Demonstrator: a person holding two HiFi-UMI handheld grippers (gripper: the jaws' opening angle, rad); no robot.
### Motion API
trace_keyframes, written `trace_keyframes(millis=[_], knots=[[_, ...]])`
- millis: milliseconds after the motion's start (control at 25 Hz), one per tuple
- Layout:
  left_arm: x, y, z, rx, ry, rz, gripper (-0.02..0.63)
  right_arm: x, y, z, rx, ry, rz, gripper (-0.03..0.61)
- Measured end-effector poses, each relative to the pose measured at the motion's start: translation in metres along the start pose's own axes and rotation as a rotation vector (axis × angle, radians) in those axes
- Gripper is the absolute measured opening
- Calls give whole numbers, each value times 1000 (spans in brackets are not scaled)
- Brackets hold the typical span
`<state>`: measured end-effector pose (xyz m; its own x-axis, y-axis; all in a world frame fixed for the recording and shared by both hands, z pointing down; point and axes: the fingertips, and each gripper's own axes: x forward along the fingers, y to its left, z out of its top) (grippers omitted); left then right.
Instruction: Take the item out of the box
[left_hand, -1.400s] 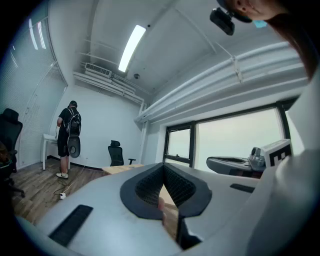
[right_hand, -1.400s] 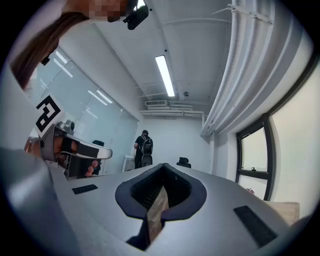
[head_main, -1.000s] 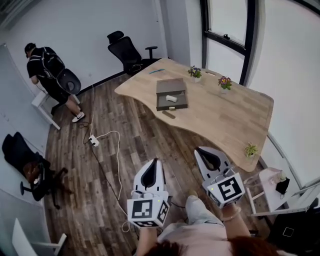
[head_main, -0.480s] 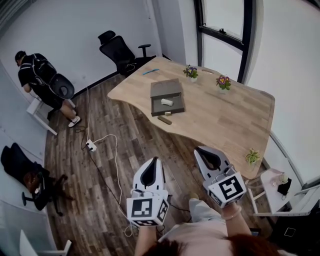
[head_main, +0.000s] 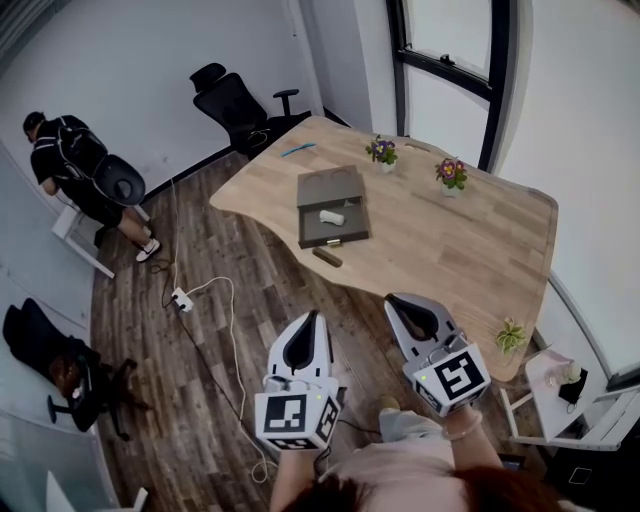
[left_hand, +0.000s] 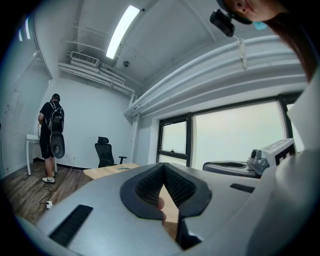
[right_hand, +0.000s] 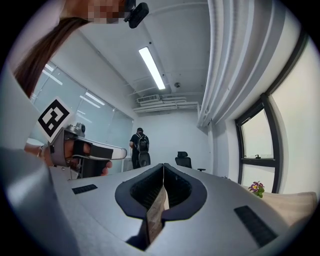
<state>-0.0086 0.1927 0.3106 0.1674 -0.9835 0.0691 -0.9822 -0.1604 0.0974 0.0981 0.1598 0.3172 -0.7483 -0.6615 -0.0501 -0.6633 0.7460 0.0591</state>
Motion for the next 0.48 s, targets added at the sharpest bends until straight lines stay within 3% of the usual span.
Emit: trace_keyframes(millis=[480], knots=[[69, 2, 4, 3, -10, 42, -2, 47, -49, -5, 11, -12, 63, 0]])
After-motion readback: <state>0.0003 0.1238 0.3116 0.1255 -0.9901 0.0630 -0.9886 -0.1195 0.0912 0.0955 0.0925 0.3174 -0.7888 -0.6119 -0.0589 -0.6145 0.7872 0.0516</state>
